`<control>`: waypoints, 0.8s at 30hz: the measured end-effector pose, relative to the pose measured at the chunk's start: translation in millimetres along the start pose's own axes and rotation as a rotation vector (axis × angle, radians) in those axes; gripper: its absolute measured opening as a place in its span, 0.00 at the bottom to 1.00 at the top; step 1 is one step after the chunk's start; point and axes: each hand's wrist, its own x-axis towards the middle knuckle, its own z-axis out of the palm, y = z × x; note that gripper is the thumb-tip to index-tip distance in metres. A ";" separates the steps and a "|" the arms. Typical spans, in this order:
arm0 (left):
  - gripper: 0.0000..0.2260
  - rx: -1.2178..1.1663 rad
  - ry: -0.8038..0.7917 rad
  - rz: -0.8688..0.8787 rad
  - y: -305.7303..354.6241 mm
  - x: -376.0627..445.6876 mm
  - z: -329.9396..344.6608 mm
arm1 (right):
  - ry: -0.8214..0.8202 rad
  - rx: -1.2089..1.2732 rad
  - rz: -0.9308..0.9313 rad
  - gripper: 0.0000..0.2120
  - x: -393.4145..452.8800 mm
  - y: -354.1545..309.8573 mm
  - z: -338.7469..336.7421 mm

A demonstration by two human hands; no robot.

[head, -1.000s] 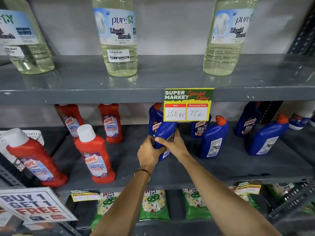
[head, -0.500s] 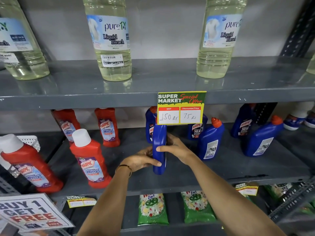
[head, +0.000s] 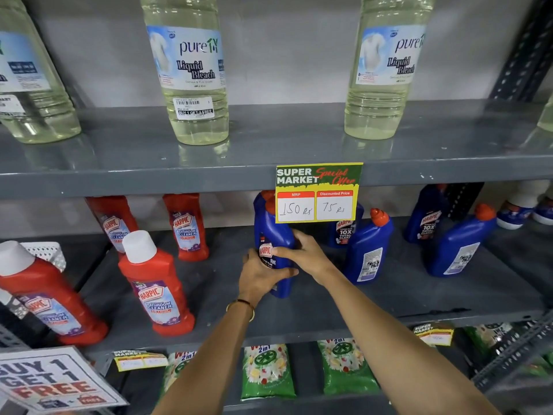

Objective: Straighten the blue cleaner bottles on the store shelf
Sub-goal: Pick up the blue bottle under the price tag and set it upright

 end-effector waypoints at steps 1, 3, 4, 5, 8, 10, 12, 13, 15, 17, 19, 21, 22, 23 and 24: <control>0.39 0.049 0.022 -0.004 -1.5 -0.3 -1.0 | 0.007 0.010 -0.008 0.24 1.6 0.6 -0.3; 0.38 0.083 0.034 -0.005 -6.8 2.8 -4.7 | -0.001 0.028 -0.021 0.24 3.6 1.1 -3.0; 0.36 0.089 0.036 0.003 -10.0 5.0 -6.8 | -0.015 0.034 -0.016 0.24 4.0 1.4 -4.4; 0.33 0.096 0.035 0.006 -12.9 7.1 -8.9 | -0.034 0.039 -0.005 0.24 4.2 1.8 -5.6; 0.29 0.099 0.019 0.006 -19.9 11.8 -14.0 | -0.101 0.027 0.038 0.25 5.4 5.5 -7.2; 0.27 0.085 -0.001 0.002 -25.7 12.4 -15.1 | -0.122 -0.004 0.061 0.26 5.8 8.5 -9.1; 0.24 0.066 -0.022 -0.010 -32.2 10.4 -14.7 | -0.126 -0.045 0.073 0.27 5.7 12.6 -11.7; 0.23 0.064 -0.030 -0.017 -35.8 9.5 -13.8 | -0.123 -0.059 0.081 0.27 5.5 15.3 -12.8; 0.20 0.052 -0.034 -0.024 -41.5 8.5 -11.1 | -0.109 -0.062 0.099 0.27 4.4 19.5 -13.5; 0.19 0.040 -0.034 -0.022 -43.0 9.0 -9.2 | -0.098 -0.065 0.094 0.28 4.3 21.1 -12.9; 0.19 0.046 -0.038 -0.020 -43.1 10.2 -8.4 | -0.094 -0.069 0.092 0.27 4.3 21.3 -11.5; 0.19 0.058 -0.035 -0.018 -43.5 9.4 -7.2 | -0.082 -0.072 0.095 0.28 3.3 22.2 -10.4; 0.19 0.060 -0.025 -0.019 -43.7 8.6 -6.1 | -0.077 -0.076 0.094 0.29 2.8 22.7 -10.3; 0.19 0.060 -0.013 -0.020 -44.1 6.1 -4.8 | -0.072 -0.075 0.093 0.30 0.5 23.7 -10.5; 0.20 0.057 0.007 -0.023 -44.4 4.0 -3.6 | -0.064 -0.066 0.089 0.32 -0.8 24.7 -11.1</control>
